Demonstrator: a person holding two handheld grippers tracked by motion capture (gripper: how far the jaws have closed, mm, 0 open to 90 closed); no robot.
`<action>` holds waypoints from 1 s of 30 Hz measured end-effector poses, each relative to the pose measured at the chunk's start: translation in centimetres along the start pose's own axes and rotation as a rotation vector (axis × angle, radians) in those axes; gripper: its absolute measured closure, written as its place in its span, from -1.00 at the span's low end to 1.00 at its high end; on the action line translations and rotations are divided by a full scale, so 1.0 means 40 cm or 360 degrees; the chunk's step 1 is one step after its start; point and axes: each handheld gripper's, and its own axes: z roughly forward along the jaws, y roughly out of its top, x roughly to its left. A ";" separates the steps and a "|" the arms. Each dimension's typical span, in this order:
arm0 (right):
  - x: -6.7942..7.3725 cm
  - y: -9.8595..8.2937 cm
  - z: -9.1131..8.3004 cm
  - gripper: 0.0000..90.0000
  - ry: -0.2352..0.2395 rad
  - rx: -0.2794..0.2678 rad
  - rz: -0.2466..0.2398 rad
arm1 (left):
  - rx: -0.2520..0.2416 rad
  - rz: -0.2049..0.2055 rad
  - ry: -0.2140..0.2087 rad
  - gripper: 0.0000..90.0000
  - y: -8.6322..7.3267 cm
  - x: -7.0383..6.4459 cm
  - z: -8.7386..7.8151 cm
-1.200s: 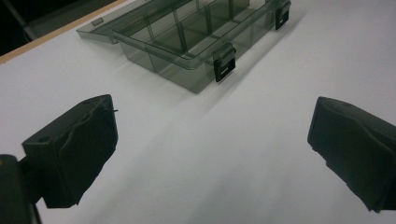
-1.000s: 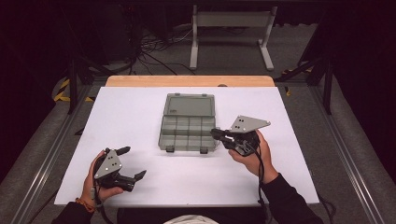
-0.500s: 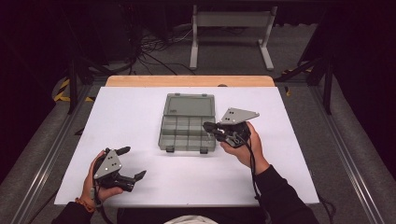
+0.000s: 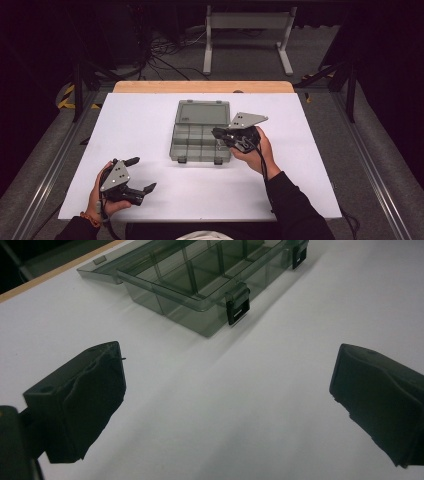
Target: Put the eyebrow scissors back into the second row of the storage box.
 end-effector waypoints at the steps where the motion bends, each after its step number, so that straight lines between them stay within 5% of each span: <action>1: 0.000 -0.002 0.005 0.91 0.0004 0.0005 0.0003 | -0.0002 0.0002 0.0003 -0.95 0.000 0.000 0.000; 30: 0.001 -0.062 0.115 0.91 0.0052 0.0212 0.0027 | 0.0000 0.0003 -0.0006 -0.95 -0.001 0.000 0.002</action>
